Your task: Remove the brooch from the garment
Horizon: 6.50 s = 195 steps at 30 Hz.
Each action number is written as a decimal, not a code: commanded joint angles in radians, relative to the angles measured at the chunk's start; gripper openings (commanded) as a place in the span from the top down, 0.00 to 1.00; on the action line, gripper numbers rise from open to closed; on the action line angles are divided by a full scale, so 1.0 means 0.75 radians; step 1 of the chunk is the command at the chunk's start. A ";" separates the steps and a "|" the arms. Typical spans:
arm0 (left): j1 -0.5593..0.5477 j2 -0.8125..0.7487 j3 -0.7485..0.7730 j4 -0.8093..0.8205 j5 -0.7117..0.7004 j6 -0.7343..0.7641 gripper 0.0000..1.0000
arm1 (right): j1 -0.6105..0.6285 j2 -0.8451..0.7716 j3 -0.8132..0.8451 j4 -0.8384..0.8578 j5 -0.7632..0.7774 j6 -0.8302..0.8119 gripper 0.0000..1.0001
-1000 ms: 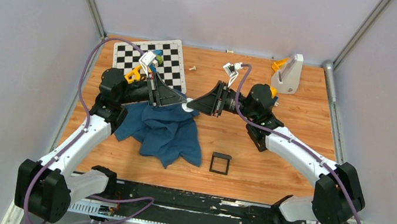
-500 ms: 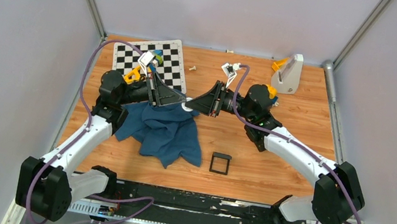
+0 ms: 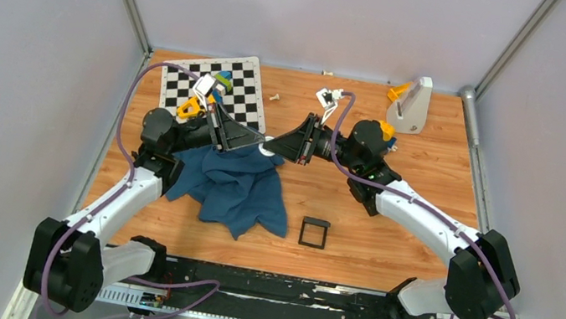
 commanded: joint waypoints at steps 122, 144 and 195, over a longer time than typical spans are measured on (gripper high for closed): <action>-0.601 -0.385 -0.214 -0.791 -1.037 1.388 1.00 | 0.393 0.184 0.223 -1.745 1.229 -0.740 0.82; -0.900 0.131 -0.299 -0.099 -1.101 1.519 1.00 | 0.135 0.206 0.340 -1.781 0.998 -0.426 0.97; -1.108 0.619 -0.057 -0.211 -1.296 1.762 0.98 | 0.078 0.244 0.322 -1.783 1.006 -0.460 1.00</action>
